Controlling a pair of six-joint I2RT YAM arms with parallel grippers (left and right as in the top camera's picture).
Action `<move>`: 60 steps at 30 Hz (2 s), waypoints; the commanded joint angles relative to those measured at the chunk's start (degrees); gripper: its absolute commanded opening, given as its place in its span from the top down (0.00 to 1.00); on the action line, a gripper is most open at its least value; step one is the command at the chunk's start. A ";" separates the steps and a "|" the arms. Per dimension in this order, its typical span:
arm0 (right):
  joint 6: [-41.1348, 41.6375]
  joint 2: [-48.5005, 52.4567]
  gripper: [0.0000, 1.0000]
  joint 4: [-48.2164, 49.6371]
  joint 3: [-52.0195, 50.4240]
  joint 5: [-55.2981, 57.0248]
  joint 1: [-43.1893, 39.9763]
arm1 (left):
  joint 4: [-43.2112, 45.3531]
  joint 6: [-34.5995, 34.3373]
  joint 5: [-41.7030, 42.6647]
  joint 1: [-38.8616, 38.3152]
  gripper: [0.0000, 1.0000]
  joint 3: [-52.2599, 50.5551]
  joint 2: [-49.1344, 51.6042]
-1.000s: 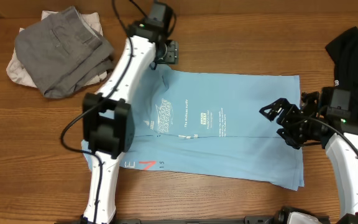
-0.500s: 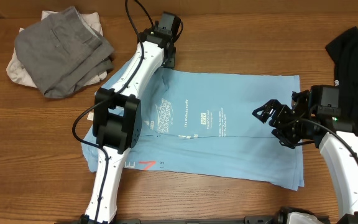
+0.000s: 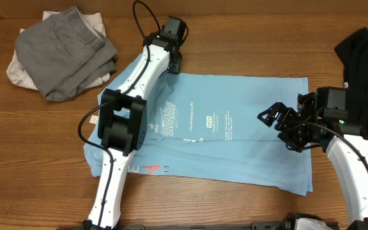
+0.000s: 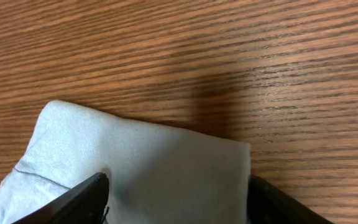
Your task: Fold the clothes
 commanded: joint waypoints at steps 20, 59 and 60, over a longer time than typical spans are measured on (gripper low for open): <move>4.33 9.46 0.11 15.19 9.09 16.55 -0.61 | 0.52 -1.27 0.44 -0.02 0.84 1.51 1.14; -10.45 48.28 0.22 21.00 32.96 36.89 -3.93 | -0.52 -3.45 0.48 0.07 0.80 1.49 1.14; -11.13 48.50 0.25 21.14 32.96 36.87 -3.67 | -0.48 -3.45 0.48 0.07 0.80 1.49 1.14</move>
